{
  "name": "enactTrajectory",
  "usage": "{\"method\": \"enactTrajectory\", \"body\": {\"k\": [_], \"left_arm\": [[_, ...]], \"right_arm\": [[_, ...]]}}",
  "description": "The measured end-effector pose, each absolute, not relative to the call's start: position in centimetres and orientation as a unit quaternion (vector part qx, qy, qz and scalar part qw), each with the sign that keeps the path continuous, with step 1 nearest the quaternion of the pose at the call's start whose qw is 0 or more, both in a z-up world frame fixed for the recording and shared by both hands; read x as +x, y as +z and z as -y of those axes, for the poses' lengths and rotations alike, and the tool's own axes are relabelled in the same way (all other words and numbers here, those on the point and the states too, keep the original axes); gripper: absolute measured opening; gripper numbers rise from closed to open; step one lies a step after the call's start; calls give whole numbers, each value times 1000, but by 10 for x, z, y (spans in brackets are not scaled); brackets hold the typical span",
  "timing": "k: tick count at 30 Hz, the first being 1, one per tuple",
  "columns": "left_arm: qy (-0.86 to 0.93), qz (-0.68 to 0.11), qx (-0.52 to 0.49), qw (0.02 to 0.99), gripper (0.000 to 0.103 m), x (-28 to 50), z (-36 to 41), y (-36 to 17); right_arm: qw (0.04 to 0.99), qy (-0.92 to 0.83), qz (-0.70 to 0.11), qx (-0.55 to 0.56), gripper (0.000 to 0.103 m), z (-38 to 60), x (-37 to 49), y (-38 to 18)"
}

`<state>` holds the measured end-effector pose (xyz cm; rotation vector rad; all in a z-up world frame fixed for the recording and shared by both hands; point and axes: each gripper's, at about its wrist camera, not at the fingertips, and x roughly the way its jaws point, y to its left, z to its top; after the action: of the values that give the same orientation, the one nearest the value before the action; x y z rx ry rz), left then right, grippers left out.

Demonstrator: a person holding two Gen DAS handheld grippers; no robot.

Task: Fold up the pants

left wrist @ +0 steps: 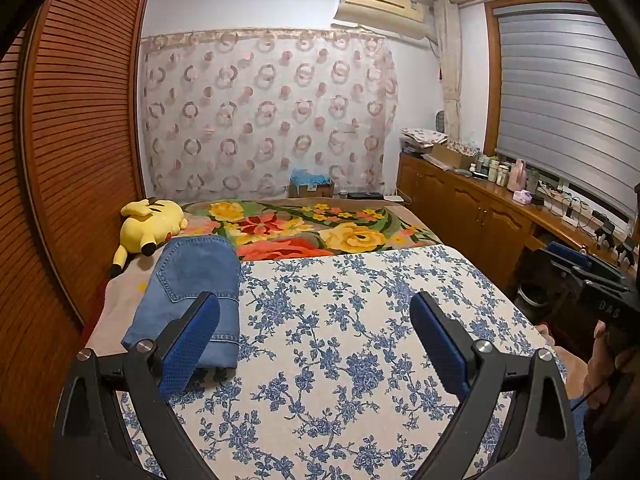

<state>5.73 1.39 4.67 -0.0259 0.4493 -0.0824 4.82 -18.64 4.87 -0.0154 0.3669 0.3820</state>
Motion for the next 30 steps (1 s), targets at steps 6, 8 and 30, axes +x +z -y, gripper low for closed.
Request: {"method": "enactTrajectory", "body": {"k": [6,8,30], "left_arm": [[-41,-222,-14,974,96,57,-14,47],[-41,-222,-13,974,96,57,-14,47],[-41,-221,-14,974,96,56,-14,46]], "right_arm": [[965,189,-181,-9,58,186,48,49],[965,189,-180,-9,58,186,48,48],[965,190,-180,-9,58,185,49,48]]}}
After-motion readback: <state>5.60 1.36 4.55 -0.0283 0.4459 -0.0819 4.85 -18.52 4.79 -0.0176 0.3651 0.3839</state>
